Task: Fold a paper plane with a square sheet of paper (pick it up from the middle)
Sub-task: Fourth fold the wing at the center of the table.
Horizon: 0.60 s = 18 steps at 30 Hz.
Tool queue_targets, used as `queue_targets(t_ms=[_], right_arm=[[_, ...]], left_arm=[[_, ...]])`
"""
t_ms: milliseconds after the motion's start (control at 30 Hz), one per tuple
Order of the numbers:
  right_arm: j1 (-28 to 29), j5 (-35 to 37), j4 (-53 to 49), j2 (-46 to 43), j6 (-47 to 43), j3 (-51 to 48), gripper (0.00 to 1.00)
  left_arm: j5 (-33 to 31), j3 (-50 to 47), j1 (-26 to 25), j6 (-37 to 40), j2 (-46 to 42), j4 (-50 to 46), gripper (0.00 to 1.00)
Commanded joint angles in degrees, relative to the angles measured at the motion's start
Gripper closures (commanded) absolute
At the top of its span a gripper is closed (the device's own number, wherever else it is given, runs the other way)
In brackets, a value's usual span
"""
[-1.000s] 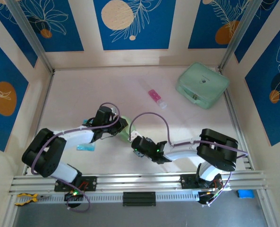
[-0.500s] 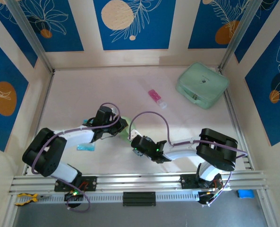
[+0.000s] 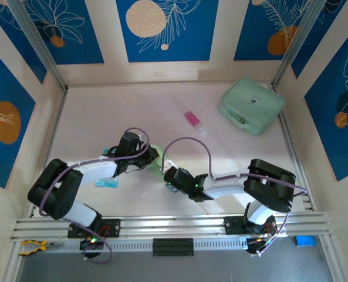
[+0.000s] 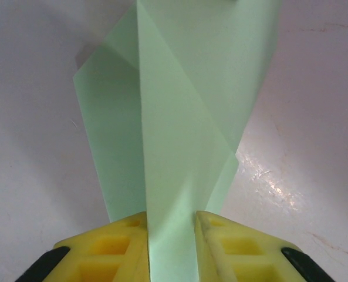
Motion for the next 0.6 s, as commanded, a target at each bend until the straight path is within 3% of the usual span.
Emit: queue_targets(t_ms=[0,567], right_arm=[[-0.6,-0.6,2.8,0.5,0.8,-1.0,0.73],[-1.1,-1.6,4.7,0.3,-1.0,-2.5,0.69]], left_arm=[[0.5,1.6,-0.3,1.3,0.5,-1.3,0.96],[0.9,2.5,-0.3,1.8,1.1,-2.5,0.96]])
